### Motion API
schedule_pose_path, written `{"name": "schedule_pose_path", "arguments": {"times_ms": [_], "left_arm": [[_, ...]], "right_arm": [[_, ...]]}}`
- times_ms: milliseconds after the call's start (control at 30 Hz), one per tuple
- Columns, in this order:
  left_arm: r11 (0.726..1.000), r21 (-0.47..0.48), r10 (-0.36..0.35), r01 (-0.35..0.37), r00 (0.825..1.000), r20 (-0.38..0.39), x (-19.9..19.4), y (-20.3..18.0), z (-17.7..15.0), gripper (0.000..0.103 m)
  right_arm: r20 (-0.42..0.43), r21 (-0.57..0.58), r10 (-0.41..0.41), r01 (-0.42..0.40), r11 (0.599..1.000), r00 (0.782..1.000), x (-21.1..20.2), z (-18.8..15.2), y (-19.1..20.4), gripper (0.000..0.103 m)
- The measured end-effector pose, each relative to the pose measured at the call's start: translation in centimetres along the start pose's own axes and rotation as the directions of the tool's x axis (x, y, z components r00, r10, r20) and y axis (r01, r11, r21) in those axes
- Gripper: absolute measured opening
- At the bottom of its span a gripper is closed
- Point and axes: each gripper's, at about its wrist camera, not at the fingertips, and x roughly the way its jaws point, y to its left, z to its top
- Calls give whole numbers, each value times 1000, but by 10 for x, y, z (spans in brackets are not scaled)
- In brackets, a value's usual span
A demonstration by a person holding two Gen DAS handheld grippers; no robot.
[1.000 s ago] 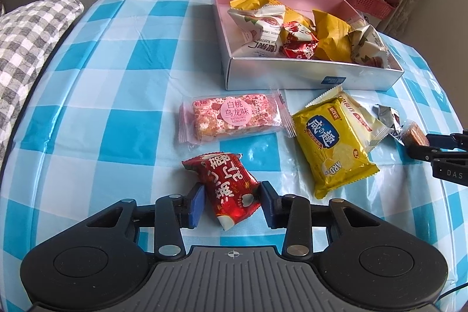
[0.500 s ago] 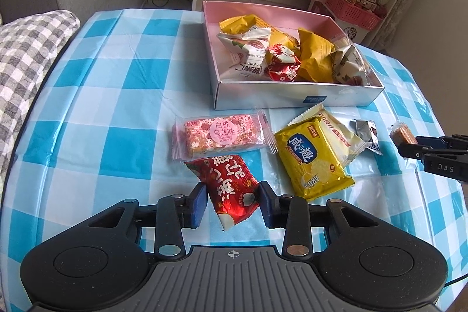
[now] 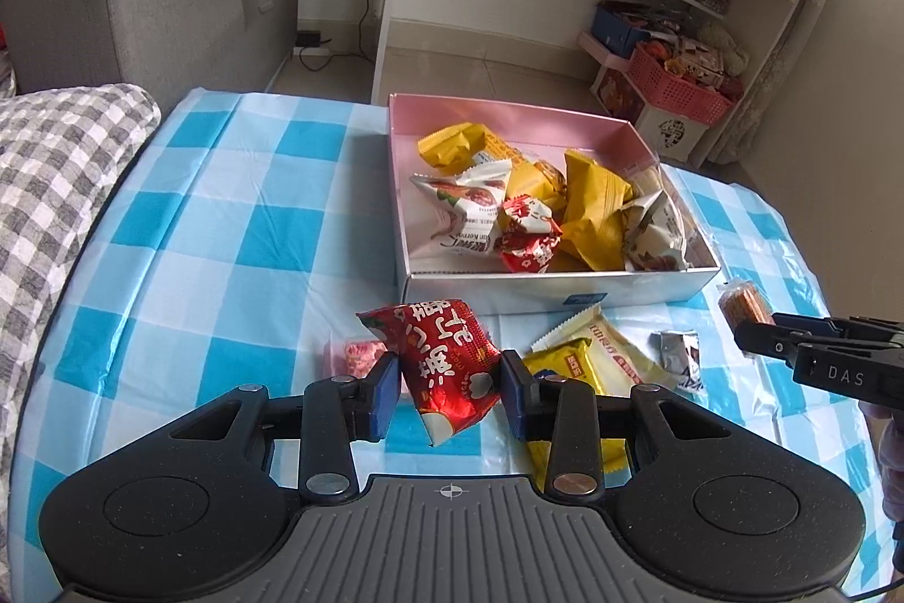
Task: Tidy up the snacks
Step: 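Carry the orange wafer and red packet over the pink box with both tools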
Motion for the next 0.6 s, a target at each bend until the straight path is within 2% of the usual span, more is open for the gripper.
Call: {"name": "schedule_pose_path", "arguments": {"times_ms": [300, 467, 600], "left_arm": [[999, -48, 8, -4, 997, 83, 24, -4, 25, 35], [997, -80, 1, 6, 997, 78, 44, -4, 33, 35], [998, -69, 5, 1, 996, 92, 56, -7, 38, 35]], "right_arm": [[79, 55, 83, -87, 995, 993, 10, 24, 31, 38], [91, 102, 98, -107, 989, 991, 30, 31, 41, 38], [98, 134, 105, -118, 984, 990, 39, 34, 42, 38]]}}
